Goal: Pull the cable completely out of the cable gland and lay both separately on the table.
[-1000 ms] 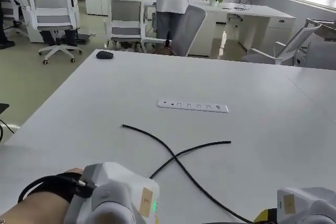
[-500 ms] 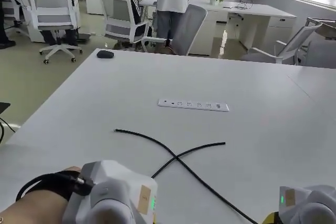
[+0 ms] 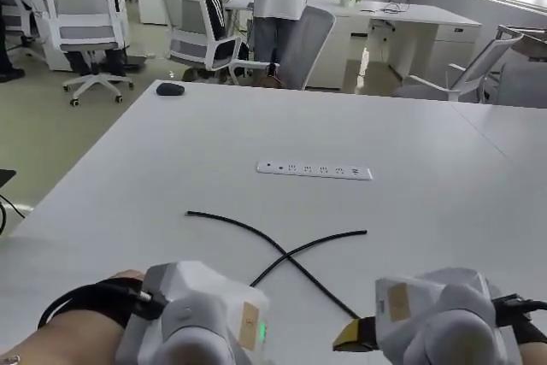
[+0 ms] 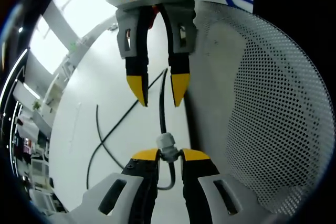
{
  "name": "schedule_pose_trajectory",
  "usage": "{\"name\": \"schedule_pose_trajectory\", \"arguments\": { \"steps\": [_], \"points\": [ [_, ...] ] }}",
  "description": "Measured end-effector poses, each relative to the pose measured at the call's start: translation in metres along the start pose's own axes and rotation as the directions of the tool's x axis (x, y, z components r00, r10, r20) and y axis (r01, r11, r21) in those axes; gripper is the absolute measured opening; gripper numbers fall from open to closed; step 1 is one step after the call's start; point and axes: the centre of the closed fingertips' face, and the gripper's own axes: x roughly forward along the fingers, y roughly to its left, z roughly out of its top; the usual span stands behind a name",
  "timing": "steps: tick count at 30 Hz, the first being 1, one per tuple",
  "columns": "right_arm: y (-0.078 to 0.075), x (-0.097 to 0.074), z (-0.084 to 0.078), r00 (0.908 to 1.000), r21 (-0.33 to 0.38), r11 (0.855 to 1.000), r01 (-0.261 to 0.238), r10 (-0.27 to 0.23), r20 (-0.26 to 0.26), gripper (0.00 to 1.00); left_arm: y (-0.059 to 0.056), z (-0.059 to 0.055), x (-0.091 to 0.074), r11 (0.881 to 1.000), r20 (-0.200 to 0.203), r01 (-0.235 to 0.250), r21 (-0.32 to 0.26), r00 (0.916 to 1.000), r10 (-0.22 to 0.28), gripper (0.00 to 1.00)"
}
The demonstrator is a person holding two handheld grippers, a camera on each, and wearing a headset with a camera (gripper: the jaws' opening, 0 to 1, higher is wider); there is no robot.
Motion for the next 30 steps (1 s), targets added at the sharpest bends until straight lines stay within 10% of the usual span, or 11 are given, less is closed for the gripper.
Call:
{"name": "schedule_pose_trajectory", "arguments": {
  "steps": [8, 26, 30],
  "points": [
    [0.004, 0.009, 0.011, 1.0, -0.071, 0.998, 0.003, -0.002, 0.01, 0.03, 0.0, 0.001, 0.0, 1.0, -0.002, -0.008, 0.007, 1.0, 0.008, 0.17],
    [0.011, 0.002, 0.0, 0.9981, 0.024, 1.0, -0.019, 0.018, 0.059, 0.03, -0.007, 0.012, 0.003, 0.999, 0.074, 0.028, -0.033, 0.997, -0.025, 0.17],
    [0.009, -0.001, -0.004, 0.9991, 0.006, 1.0, -0.014, 0.014, 0.04, 0.03, -0.007, 0.004, 0.003, 0.999, 0.037, 0.024, -0.022, 0.999, -0.023, 0.17]
  ]
}}
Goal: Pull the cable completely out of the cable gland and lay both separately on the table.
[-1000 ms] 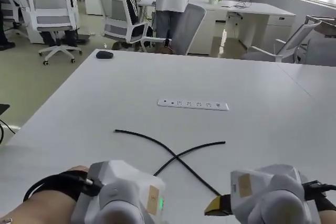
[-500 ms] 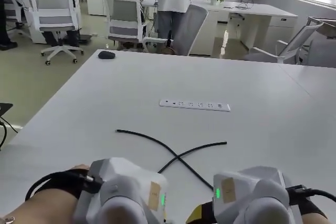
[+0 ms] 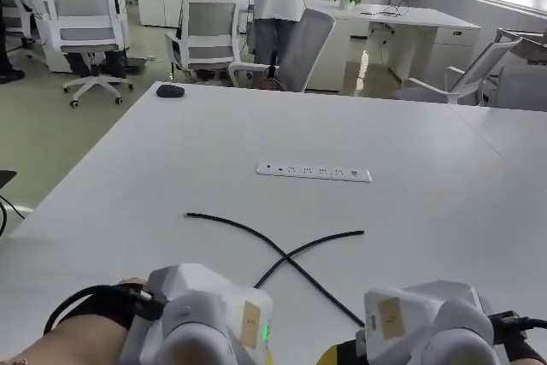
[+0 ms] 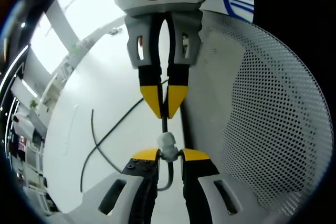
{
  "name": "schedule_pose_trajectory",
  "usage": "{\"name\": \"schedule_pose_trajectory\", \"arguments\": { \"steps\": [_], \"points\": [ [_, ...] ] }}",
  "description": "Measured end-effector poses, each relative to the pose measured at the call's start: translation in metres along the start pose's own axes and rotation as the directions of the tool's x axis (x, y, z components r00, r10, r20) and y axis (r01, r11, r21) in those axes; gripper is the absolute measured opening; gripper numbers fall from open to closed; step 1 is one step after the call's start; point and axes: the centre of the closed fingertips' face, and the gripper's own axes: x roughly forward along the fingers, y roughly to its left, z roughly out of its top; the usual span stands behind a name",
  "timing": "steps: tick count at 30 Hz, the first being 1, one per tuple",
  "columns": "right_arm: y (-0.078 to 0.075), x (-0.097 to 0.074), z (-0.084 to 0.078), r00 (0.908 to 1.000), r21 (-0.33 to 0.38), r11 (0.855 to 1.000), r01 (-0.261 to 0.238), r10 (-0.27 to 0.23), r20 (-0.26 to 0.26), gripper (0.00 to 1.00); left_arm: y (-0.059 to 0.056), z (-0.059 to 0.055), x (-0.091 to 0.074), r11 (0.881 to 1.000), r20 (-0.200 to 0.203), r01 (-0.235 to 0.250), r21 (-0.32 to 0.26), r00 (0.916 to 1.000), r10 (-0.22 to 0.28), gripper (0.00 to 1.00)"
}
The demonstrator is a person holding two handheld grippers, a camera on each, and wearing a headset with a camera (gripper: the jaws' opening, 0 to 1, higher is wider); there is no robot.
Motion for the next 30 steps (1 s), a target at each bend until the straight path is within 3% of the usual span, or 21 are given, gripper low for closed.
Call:
{"name": "schedule_pose_trajectory", "arguments": {
  "steps": [4, 10, 19, 25, 30],
  "points": [
    [-0.004, -0.007, -0.001, 0.9998, 0.022, 1.0, 0.001, -0.001, 0.02, 0.03, 0.003, -0.007, -0.001, 1.0, -0.019, -0.013, 0.01, 0.9997, 0.013, 0.17],
    [-0.01, -0.017, -0.011, 0.9999, 0.036, 0.999, 0.012, -0.012, 0.009, 0.03, 0.01, -0.016, -0.006, 0.999, -0.046, -0.037, 0.0, 0.9983, 0.037, 0.17],
    [-0.016, -0.03, -0.033, 0.9991, 0.076, 0.996, 0.037, -0.035, -0.024, 0.03, 0.011, -0.022, -0.007, 0.999, -0.056, -0.038, -0.007, 0.9977, 0.038, 0.17],
    [-0.02, -0.028, -0.051, 0.9978, 0.11, 0.993, 0.047, -0.041, -0.053, 0.03, 0.008, -0.026, -0.005, 1.0, -0.077, -0.025, 0.003, 0.9967, 0.025, 0.17],
    [-0.022, -0.028, -0.072, 0.9929, 0.122, 0.99, 0.064, -0.051, -0.107, 0.03, 0.008, -0.027, -0.006, 1.0, -0.083, -0.028, 0.003, 0.9962, 0.028, 0.17]
  ]
}}
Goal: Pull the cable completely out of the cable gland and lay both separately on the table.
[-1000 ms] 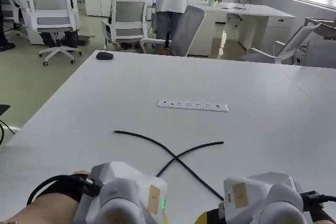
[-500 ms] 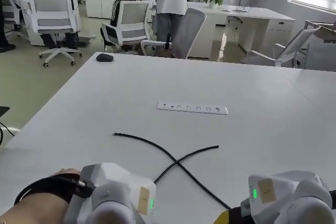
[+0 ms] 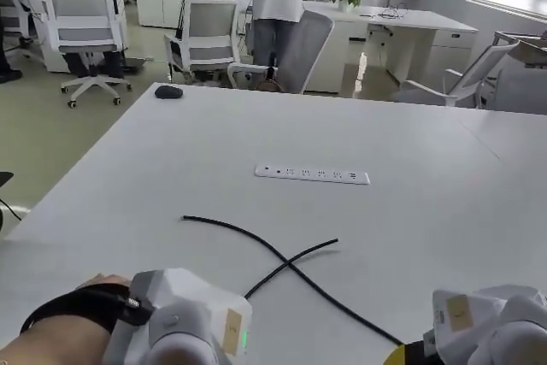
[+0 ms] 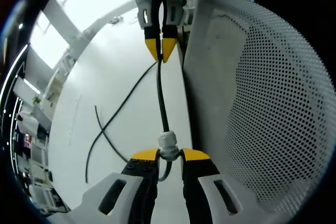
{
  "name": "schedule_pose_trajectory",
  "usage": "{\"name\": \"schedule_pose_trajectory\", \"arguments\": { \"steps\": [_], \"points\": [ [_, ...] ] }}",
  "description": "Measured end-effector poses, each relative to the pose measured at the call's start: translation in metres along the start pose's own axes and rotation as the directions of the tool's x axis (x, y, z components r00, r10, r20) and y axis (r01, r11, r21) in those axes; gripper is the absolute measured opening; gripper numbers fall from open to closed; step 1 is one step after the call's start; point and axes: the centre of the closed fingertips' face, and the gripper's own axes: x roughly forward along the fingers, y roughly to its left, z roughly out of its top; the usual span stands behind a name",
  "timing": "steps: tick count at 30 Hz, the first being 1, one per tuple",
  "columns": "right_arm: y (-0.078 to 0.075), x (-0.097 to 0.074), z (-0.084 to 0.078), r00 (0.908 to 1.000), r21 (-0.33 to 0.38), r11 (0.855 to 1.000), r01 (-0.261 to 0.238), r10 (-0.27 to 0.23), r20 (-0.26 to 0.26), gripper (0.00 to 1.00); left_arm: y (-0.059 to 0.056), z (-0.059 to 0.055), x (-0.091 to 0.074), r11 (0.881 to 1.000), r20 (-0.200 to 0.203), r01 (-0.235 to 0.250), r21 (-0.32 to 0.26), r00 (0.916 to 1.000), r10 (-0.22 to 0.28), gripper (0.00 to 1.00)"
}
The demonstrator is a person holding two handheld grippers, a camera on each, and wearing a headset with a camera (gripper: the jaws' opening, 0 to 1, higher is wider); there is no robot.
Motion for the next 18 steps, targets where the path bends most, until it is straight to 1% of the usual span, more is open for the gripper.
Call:
{"name": "schedule_pose_trajectory", "arguments": {
  "steps": [4, 8, 11, 14, 16, 18],
  "points": [
    [-0.003, 0.0, -0.011, 0.9998, 0.018, 1.0, 0.006, -0.006, -0.017, 0.03, -0.001, -0.005, 0.0, 1.0, -0.007, 0.0, -0.004, 1.0, 0.0, 0.17],
    [-0.011, 0.003, -0.027, 0.9992, 0.049, 0.999, 0.019, -0.017, -0.035, 0.03, -0.002, -0.008, -0.001, 1.0, -0.014, 0.003, -0.009, 0.9999, -0.003, 0.17],
    [-0.016, 0.005, -0.045, 0.9954, 0.051, 0.998, 0.032, -0.027, -0.092, 0.03, -0.002, -0.011, -0.002, 1.0, -0.025, 0.002, -0.008, 0.9997, -0.002, 0.17],
    [-0.019, 0.007, -0.055, 0.9916, 0.056, 0.997, 0.045, -0.037, -0.124, 0.04, 0.0, -0.01, -0.003, 1.0, -0.022, -0.003, -0.014, 0.9998, 0.002, 0.17],
    [-0.021, 0.009, -0.063, 0.9858, 0.084, 0.995, 0.054, -0.04, -0.163, 0.05, 0.001, -0.009, -0.003, 1.0, -0.018, -0.008, -0.019, 0.9998, 0.008, 0.17],
    [-0.021, 0.01, -0.066, 0.9805, 0.081, 0.995, 0.063, -0.046, -0.191, 0.07, 0.0, -0.008, -0.003, 1.0, -0.022, -0.005, -0.02, 0.9998, 0.004, 0.17]
  ]
}}
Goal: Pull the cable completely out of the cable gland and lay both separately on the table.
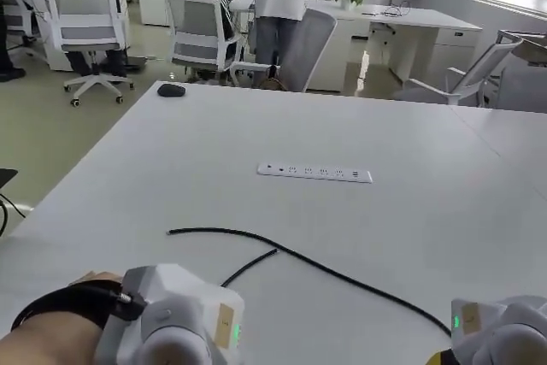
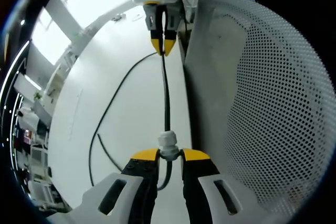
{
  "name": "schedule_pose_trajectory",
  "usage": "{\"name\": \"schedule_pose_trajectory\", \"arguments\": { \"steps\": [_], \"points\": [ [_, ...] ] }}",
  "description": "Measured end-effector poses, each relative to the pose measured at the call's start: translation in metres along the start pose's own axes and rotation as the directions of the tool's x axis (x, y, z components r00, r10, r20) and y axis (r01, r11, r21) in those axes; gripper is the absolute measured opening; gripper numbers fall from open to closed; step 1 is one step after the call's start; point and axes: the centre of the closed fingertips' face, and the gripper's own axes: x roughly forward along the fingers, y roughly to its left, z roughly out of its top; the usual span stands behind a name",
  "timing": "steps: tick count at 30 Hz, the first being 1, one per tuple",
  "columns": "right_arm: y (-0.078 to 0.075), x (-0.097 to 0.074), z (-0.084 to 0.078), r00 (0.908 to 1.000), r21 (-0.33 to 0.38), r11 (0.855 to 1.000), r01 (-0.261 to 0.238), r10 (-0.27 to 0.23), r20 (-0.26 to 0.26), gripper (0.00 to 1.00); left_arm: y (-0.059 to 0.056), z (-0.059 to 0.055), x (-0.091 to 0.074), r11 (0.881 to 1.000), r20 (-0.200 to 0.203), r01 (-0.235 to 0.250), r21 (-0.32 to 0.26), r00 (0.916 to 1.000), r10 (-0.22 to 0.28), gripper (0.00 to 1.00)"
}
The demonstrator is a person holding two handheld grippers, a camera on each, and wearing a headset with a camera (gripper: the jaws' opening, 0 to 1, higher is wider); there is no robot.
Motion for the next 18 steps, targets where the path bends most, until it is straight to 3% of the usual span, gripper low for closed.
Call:
{"name": "schedule_pose_trajectory", "arguments": {
  "steps": [3, 6, 12, 14, 17, 18],
  "points": [
    [-0.001, 0.0, 0.001, 0.9998, -0.01, 1.0, 0.014, -0.014, -0.014, 0.16, 0.0, -0.001, 0.001, 1.0, -0.012, 0.001, 0.004, 0.9999, -0.001, 0.17],
    [0.005, 0.0, 0.01, 0.9996, -0.054, 0.998, -0.012, 0.011, -0.025, 0.2, 0.001, 0.001, 0.001, 1.0, -0.01, 0.001, 0.0, 1.0, -0.001, 0.17],
    [0.035, -0.001, 0.068, 0.9913, -0.159, 0.983, -0.09, 0.104, 0.081, 0.23, 0.001, 0.007, 0.004, 1.0, -0.015, 0.0, 0.009, 0.9999, 0.001, 0.17],
    [0.042, -0.003, 0.089, 0.9847, -0.154, 0.983, -0.1, 0.12, 0.126, 0.22, 0.0, 0.009, 0.005, 1.0, -0.016, 0.001, 0.015, 0.9999, -0.001, 0.17],
    [0.058, -0.008, 0.12, 0.9622, -0.164, 0.977, -0.138, 0.172, 0.211, 0.21, 0.001, 0.013, 0.004, 1.0, -0.004, -0.007, 0.011, 1.0, 0.007, 0.17],
    [0.065, -0.01, 0.13, 0.9501, -0.16, 0.974, -0.159, 0.195, 0.244, 0.2, 0.0, 0.014, 0.004, 1.0, 0.003, -0.006, 0.008, 1.0, 0.006, 0.17]
  ]
}}
